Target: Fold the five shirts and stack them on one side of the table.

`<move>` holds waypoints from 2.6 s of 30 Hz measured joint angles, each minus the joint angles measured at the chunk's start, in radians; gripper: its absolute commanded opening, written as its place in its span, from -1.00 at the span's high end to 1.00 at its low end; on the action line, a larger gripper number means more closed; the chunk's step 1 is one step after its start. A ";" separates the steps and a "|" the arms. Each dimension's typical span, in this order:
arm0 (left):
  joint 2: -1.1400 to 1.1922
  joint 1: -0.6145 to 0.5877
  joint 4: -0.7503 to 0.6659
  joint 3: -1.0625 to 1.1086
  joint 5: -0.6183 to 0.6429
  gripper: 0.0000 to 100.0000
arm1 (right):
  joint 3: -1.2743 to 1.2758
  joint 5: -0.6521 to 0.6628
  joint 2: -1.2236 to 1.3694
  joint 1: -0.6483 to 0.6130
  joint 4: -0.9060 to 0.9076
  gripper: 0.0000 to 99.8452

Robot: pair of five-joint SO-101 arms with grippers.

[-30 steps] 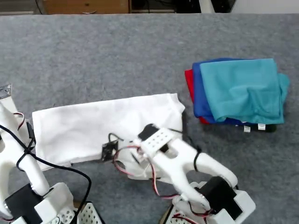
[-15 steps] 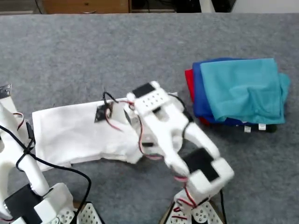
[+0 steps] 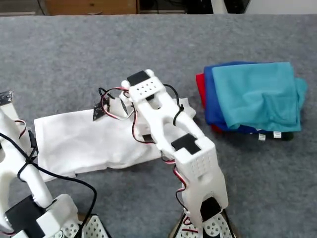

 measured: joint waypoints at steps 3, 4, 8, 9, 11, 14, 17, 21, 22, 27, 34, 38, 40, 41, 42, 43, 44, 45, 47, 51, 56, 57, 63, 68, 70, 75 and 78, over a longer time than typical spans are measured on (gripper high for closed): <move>0.000 0.000 0.000 0.000 0.000 0.96 | -0.044 0.003 0.021 0.000 -0.002 0.97; 0.000 0.000 0.000 0.000 0.000 0.96 | -0.054 0.003 0.029 0.000 0.000 0.90; 0.000 0.000 0.000 0.000 0.000 0.96 | -0.068 -0.002 0.038 0.005 0.000 0.59; 0.000 0.000 0.000 0.000 0.000 0.96 | -0.074 -0.021 0.044 0.011 0.000 0.58; 0.000 0.000 0.000 0.000 0.000 0.96 | -0.080 -0.051 0.046 0.028 -0.002 0.62; 0.000 0.000 0.000 0.000 0.000 0.96 | -0.112 -0.063 0.046 0.052 -0.002 0.70; 0.000 0.000 0.000 0.000 0.000 0.96 | -0.155 -0.068 0.046 0.075 0.028 0.78; 0.000 0.000 0.000 0.000 0.000 0.96 | -0.242 -0.081 0.046 0.086 0.109 0.96; 0.000 0.000 0.000 0.000 0.000 0.96 | -0.261 -0.106 0.046 0.086 0.114 1.00; 0.000 0.000 0.000 0.000 0.000 0.96 | -0.276 -0.198 -0.018 0.103 0.115 1.00; 0.000 0.000 0.000 0.000 0.000 0.96 | -0.176 -0.207 -0.224 0.103 0.115 1.00; 0.000 0.000 0.000 0.000 0.000 0.96 | -0.098 -0.207 -0.305 0.104 0.110 1.00; 0.000 0.000 0.000 0.000 0.000 0.96 | -0.064 -0.207 -0.333 0.117 0.109 1.00; 0.000 0.000 0.000 0.000 0.000 0.96 | -0.046 -0.207 -0.348 0.121 0.110 1.00; 0.000 0.000 0.000 0.000 0.000 0.96 | -0.025 -0.203 -0.364 0.123 0.115 1.00; 0.000 0.000 0.000 0.000 0.000 0.96 | 0.005 -0.186 -0.381 0.123 0.118 1.00; 0.000 0.000 0.000 0.000 0.000 0.96 | 0.046 -0.169 -0.405 0.123 0.118 1.00; 0.000 0.000 0.000 0.000 0.000 0.96 | 0.092 -0.153 -0.431 0.121 0.118 1.00; 0.000 0.000 0.000 0.000 0.000 0.96 | 0.206 -0.133 -0.486 0.121 0.115 1.00; 0.000 0.000 0.000 0.000 0.000 0.96 | 0.474 -0.123 -0.615 0.106 0.023 1.00; 0.000 0.000 0.000 0.000 0.000 0.96 | 0.783 -0.121 -0.694 0.018 -0.209 1.00; 0.000 0.000 0.000 0.000 0.000 0.96 | 0.819 -0.124 -0.694 0.003 -0.262 1.00; 0.000 0.000 0.000 0.000 0.000 0.96 | 0.864 -0.290 -0.652 -0.032 -0.603 1.00; 0.000 0.000 0.000 0.000 0.002 0.96 | 0.798 -0.379 -0.511 -0.032 -0.747 1.00; 0.000 0.000 0.000 0.000 0.002 0.96 | 0.736 -0.393 -0.453 -0.032 -0.755 1.00; 0.000 0.000 0.000 0.000 0.002 0.96 | 0.614 -0.422 -0.350 -0.032 -0.743 1.00; 0.000 0.000 0.000 0.000 0.002 0.96 | 0.546 -0.422 -0.347 -0.032 -0.638 1.00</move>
